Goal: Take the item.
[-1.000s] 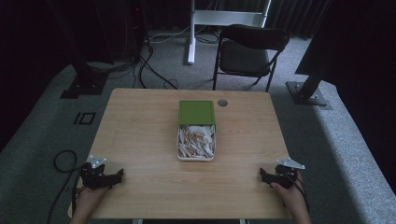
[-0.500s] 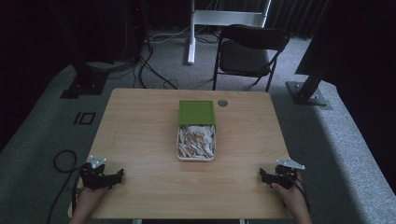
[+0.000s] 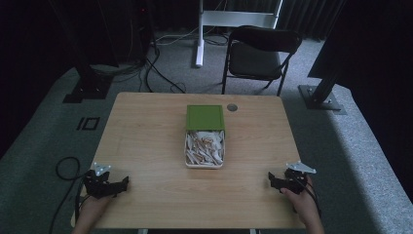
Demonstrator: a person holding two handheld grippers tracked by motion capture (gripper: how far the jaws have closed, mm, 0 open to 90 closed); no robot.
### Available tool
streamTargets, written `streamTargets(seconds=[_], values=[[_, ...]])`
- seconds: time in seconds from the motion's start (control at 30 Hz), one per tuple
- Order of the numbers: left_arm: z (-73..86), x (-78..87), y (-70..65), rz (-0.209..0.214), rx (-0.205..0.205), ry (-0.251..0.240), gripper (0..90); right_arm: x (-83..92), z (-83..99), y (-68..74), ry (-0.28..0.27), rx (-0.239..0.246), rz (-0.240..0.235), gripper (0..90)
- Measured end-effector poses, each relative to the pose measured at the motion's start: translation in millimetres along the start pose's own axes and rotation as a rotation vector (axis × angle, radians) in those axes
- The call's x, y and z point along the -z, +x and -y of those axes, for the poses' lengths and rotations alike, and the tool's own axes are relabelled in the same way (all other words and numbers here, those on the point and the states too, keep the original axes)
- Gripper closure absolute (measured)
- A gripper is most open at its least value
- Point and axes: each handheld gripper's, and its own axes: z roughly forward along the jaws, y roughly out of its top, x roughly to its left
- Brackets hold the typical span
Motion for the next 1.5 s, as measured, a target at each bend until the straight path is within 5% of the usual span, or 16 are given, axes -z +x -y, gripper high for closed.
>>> streamTargets(seconds=[0.73,1.5], values=[[0.0,-0.1,-0.1,0.0,0.002,-0.002,1.4,16.4,-55.2,22.0,-0.079,0.075,-0.063,15.6],[0.0,0.0,-0.1,0.0,0.002,0.0,1.4,19.6,-118.2,79.6,-0.145,0.211,-0.19,19.4]])
